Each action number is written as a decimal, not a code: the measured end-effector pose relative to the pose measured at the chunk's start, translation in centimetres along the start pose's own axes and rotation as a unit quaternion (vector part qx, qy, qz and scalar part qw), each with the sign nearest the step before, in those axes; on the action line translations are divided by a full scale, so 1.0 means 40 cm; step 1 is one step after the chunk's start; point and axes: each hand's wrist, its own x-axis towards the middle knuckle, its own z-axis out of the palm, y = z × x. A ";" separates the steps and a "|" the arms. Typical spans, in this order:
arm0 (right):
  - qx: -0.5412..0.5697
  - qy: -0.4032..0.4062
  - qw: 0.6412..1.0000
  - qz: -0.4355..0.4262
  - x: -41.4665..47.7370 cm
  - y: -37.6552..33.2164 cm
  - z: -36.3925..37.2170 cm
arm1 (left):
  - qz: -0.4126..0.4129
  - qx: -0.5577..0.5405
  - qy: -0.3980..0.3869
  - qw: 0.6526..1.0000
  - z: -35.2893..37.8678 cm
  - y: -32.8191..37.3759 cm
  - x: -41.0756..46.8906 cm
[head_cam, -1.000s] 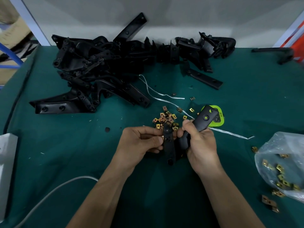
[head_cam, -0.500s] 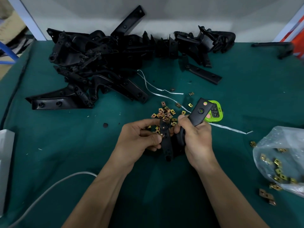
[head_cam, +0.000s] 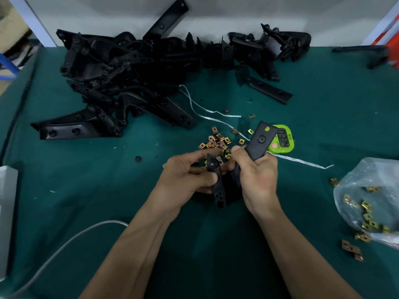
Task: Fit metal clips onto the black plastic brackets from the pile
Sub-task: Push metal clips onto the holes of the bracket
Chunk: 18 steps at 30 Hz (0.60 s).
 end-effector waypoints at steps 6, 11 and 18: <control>0.038 0.000 0.999 0.007 0.005 -0.010 -0.003 | 0.003 0.006 0.032 0.999 0.014 -0.013 0.000; 0.194 -0.030 0.978 0.074 0.007 -0.035 -0.010 | 0.075 0.034 0.161 0.983 0.009 0.000 0.007; 0.320 -0.031 0.937 0.138 0.018 -0.052 -0.040 | 0.142 0.483 0.135 0.854 -0.014 -0.025 0.010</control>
